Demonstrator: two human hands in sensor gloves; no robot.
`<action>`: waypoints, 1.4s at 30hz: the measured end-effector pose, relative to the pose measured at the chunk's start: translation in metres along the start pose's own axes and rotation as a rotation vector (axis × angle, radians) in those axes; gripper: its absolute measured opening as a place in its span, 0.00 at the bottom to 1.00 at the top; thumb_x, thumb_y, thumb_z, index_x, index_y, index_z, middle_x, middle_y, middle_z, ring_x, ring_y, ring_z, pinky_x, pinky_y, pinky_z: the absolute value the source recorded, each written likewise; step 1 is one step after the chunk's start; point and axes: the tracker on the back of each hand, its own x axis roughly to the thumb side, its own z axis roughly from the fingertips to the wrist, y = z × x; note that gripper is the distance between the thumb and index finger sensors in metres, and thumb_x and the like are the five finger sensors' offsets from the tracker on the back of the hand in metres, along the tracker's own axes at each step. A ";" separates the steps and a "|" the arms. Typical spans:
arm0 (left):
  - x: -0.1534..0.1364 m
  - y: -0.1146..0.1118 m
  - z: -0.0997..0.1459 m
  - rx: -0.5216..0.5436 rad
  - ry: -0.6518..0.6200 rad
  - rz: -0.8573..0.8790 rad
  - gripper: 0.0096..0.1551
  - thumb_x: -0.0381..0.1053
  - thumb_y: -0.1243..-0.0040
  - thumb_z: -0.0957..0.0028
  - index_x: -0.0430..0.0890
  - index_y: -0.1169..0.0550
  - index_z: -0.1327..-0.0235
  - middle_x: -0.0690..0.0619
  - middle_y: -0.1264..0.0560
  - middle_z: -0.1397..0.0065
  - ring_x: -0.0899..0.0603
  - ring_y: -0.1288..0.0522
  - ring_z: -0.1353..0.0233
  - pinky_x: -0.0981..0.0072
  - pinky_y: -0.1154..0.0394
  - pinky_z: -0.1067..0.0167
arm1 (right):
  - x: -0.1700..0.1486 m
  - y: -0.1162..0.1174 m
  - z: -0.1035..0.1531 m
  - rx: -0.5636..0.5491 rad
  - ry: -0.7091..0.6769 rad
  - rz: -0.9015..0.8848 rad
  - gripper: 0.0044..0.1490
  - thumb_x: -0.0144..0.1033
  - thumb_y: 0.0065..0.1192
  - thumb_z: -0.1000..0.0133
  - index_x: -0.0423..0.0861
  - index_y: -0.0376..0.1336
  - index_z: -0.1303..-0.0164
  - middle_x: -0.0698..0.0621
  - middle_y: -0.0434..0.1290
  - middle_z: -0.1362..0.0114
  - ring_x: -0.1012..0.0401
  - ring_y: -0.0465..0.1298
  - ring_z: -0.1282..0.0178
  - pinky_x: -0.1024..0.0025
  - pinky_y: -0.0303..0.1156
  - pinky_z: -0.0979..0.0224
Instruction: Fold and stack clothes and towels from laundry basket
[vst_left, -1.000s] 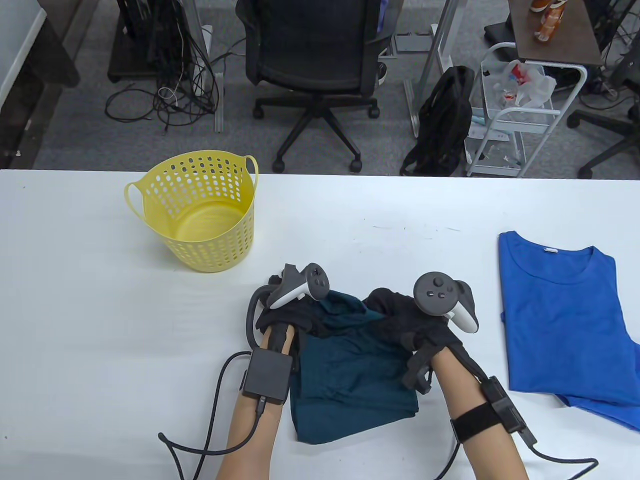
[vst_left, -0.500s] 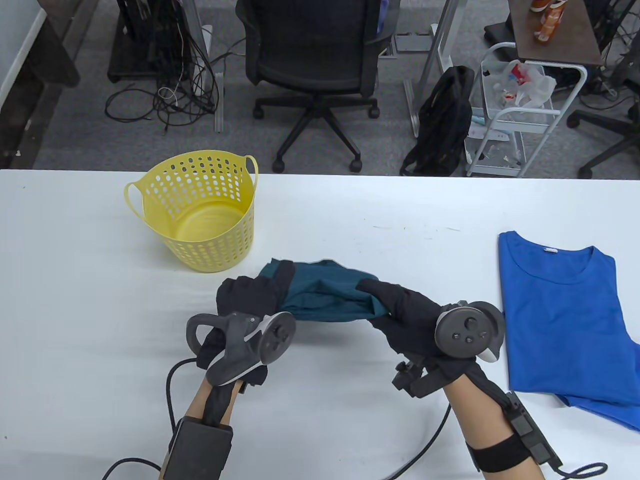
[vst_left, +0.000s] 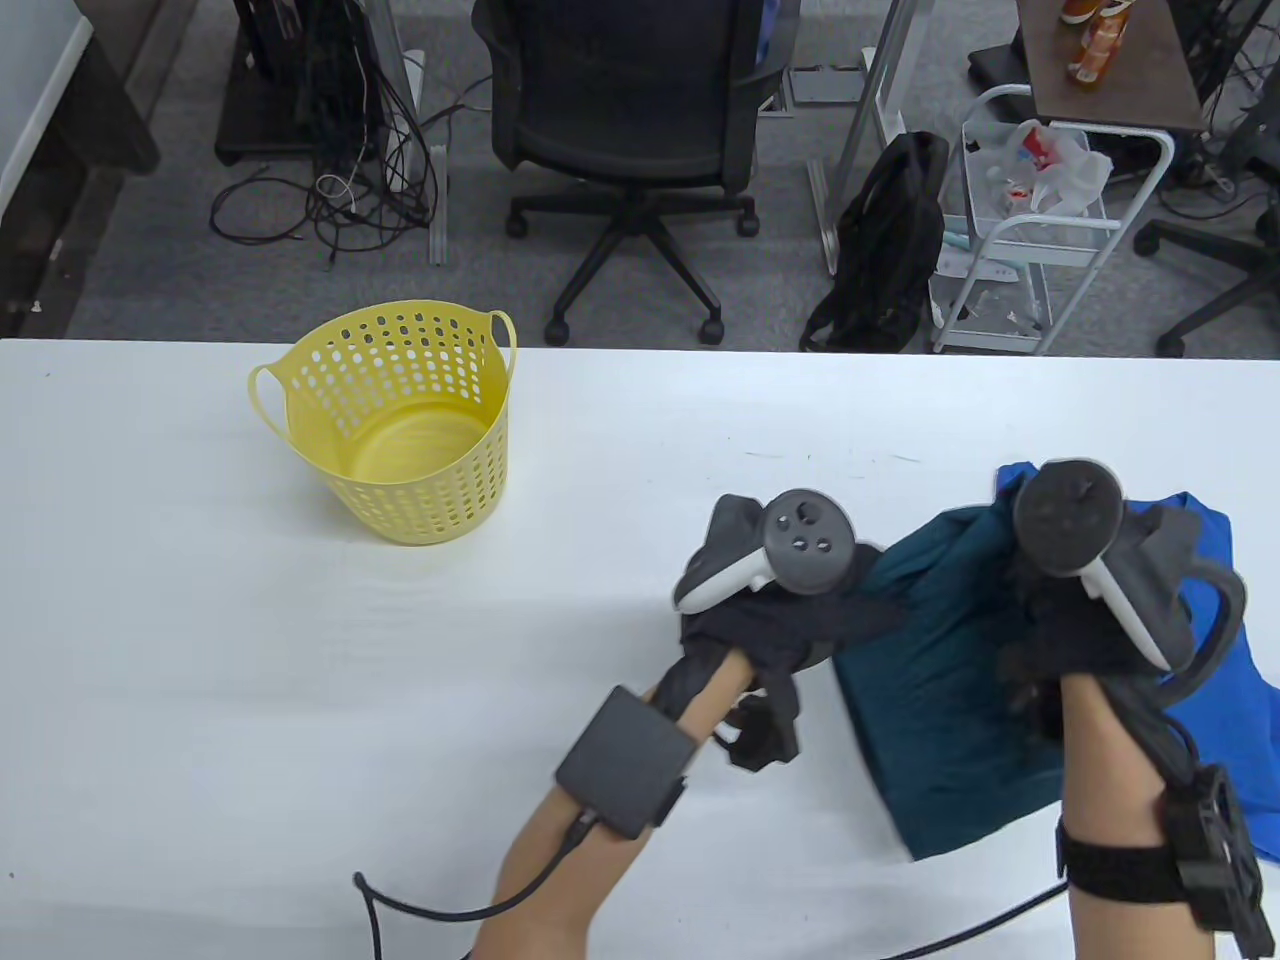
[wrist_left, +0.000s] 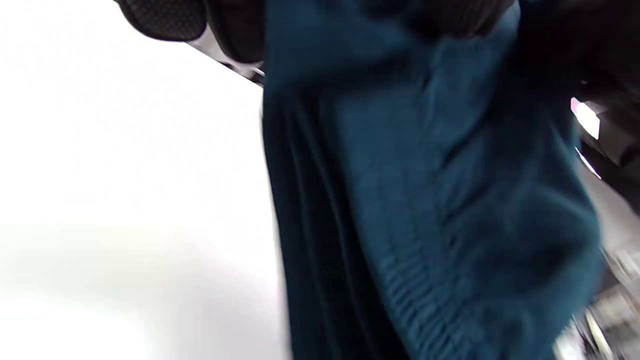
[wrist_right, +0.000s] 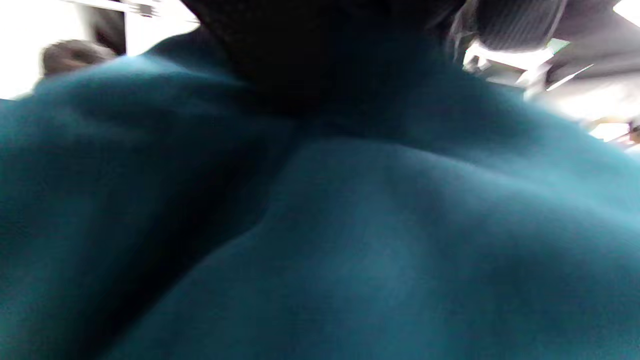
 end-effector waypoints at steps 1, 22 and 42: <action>-0.006 -0.001 -0.007 0.059 0.005 -0.050 0.61 0.68 0.52 0.38 0.36 0.60 0.09 0.26 0.54 0.09 0.25 0.39 0.17 0.29 0.36 0.26 | -0.005 0.009 -0.010 0.066 0.031 0.038 0.55 0.36 0.64 0.36 0.44 0.34 0.10 0.32 0.33 0.09 0.28 0.38 0.15 0.20 0.41 0.21; -0.154 -0.003 0.161 0.504 0.095 -0.733 0.55 0.67 0.47 0.41 0.43 0.51 0.08 0.28 0.52 0.08 0.21 0.45 0.15 0.24 0.39 0.27 | 0.090 0.117 0.157 0.139 -0.822 -0.217 0.47 0.46 0.62 0.35 0.41 0.48 0.10 0.29 0.48 0.10 0.28 0.53 0.17 0.23 0.55 0.25; -0.205 -0.048 0.163 0.299 0.212 -0.882 0.55 0.67 0.46 0.42 0.44 0.50 0.09 0.29 0.52 0.09 0.23 0.44 0.15 0.26 0.38 0.27 | 0.084 0.172 0.175 0.097 -0.855 -0.109 0.48 0.46 0.62 0.37 0.41 0.48 0.11 0.30 0.49 0.11 0.30 0.54 0.18 0.25 0.56 0.25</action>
